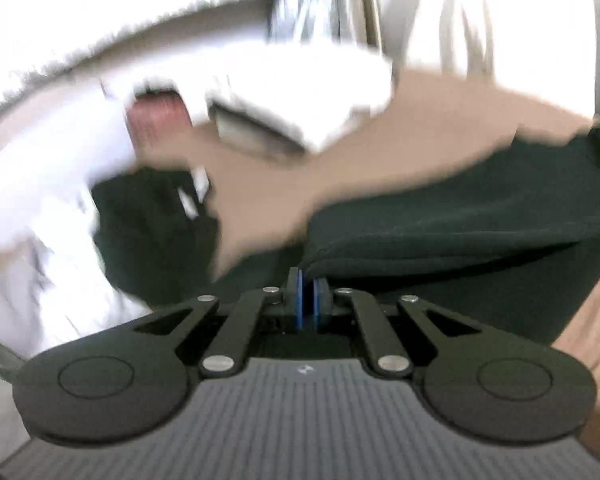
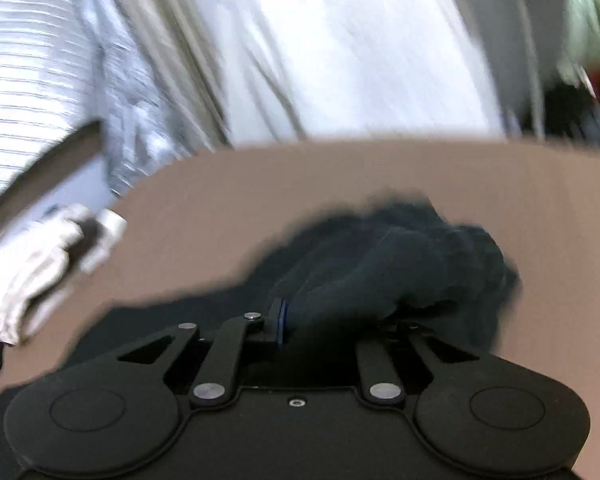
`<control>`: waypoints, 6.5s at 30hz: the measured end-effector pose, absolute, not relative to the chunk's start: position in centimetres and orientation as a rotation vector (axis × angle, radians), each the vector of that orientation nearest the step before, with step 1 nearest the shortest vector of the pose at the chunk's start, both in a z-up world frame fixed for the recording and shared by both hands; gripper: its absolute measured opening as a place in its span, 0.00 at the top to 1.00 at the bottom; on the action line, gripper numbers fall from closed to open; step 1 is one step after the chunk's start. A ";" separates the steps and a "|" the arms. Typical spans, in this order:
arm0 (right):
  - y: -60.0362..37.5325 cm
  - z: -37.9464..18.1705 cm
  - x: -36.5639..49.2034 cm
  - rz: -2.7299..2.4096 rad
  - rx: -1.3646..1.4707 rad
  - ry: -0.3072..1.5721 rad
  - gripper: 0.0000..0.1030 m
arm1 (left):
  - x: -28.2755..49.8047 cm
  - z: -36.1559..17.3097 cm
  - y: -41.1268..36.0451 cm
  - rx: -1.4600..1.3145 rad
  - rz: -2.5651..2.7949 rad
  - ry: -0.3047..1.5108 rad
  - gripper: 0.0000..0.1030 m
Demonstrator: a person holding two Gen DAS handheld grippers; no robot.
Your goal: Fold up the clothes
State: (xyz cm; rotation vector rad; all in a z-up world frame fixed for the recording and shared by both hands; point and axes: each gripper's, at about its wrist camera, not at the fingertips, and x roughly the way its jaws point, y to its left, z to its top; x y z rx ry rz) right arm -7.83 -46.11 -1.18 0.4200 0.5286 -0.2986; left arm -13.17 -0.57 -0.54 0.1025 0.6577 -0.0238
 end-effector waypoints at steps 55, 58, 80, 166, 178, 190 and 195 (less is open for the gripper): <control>-35.2 -0.6 -11.0 -0.086 0.418 0.834 0.41 | -13.8 -12.6 7.0 -0.047 0.441 1.045 0.68; -37.6 -2.1 -12.3 -0.105 0.495 0.812 0.41 | -14.1 -11.0 5.9 -0.043 0.403 1.024 0.55; -55.3 -12.2 -10.0 -0.342 0.840 0.531 0.11 | -11.6 -11.1 2.3 -0.221 0.262 1.067 0.34; -54.2 2.4 -17.7 -0.896 0.449 0.697 0.42 | 7.3 -14.4 -1.3 -0.116 0.198 0.847 0.50; -46.4 -0.3 -2.8 -0.206 0.531 0.637 0.36 | 5.6 -9.9 -5.8 0.220 0.288 0.644 0.86; -41.0 -8.6 9.5 -0.254 0.235 0.824 0.60 | 9.6 -10.7 -2.7 0.037 0.196 0.733 0.38; -41.1 -7.6 8.6 -0.236 0.156 0.709 0.94 | 12.1 -11.1 -2.4 0.023 0.179 0.736 0.24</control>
